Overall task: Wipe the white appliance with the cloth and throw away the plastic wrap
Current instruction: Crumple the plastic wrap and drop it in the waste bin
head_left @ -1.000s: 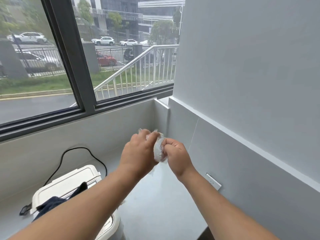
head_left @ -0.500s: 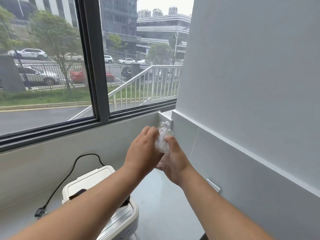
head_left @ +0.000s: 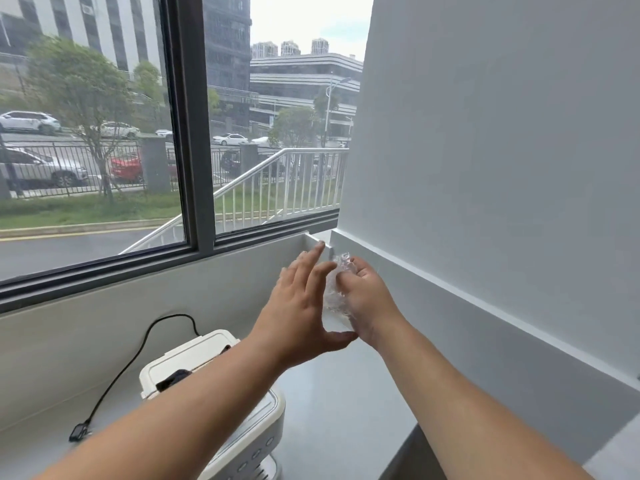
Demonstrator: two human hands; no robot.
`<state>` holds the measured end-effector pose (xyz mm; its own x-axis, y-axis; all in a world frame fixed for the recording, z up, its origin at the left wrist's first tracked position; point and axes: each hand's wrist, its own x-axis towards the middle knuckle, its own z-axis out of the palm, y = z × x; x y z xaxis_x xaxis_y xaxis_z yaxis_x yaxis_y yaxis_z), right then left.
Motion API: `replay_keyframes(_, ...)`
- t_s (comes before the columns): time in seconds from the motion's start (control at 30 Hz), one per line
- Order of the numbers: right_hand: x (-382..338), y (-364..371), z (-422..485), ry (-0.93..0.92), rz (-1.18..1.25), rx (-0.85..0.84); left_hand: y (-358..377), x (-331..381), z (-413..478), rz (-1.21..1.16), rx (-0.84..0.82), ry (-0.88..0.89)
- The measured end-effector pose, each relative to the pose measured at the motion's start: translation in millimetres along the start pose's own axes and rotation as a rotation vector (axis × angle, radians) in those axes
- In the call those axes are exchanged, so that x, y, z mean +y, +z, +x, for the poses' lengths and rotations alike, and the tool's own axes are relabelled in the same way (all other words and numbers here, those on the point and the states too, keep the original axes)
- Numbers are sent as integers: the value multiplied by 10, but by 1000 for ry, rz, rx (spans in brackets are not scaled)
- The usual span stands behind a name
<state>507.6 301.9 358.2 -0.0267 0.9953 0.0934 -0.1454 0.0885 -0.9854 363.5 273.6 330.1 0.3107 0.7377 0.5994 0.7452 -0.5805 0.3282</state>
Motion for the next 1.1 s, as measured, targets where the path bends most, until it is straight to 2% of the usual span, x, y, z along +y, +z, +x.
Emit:
replay_keyframes(0.2, -27, 46, -293, -4, -29, -37, 34, 135, -131, -172, 92, 97)
replay_keyframes(0.33, 56, -47, -408, 4, -110, 19, 54, 235, -179, -160, 79, 180)
replay_keyframes(0.47, 109, -148, -485, 39, -45, 73, 99, 374, -166, -136, 39, 259)
replay_keyframes(0.6, 121, -311, -550, 28, -113, 131, 183, 430, -91, -87, 12, 289)
replay_keyframes(0.77, 75, -516, -685, 116, -33, 140, 377, 446, -14, -8, -49, 183)
replay_keyframes(0.9, 56, -669, -777, 108, 39, 21, 566, 504, 130, -25, -53, 97)
replay_keyframes(1.0, 40, -858, -822, 107, 32, -23, 717, 630, 253, -97, -58, 48)
replay_keyframes(1.1, -30, -1103, -856, 88, 27, 38, 862, 865, 355, -210, -74, 18)
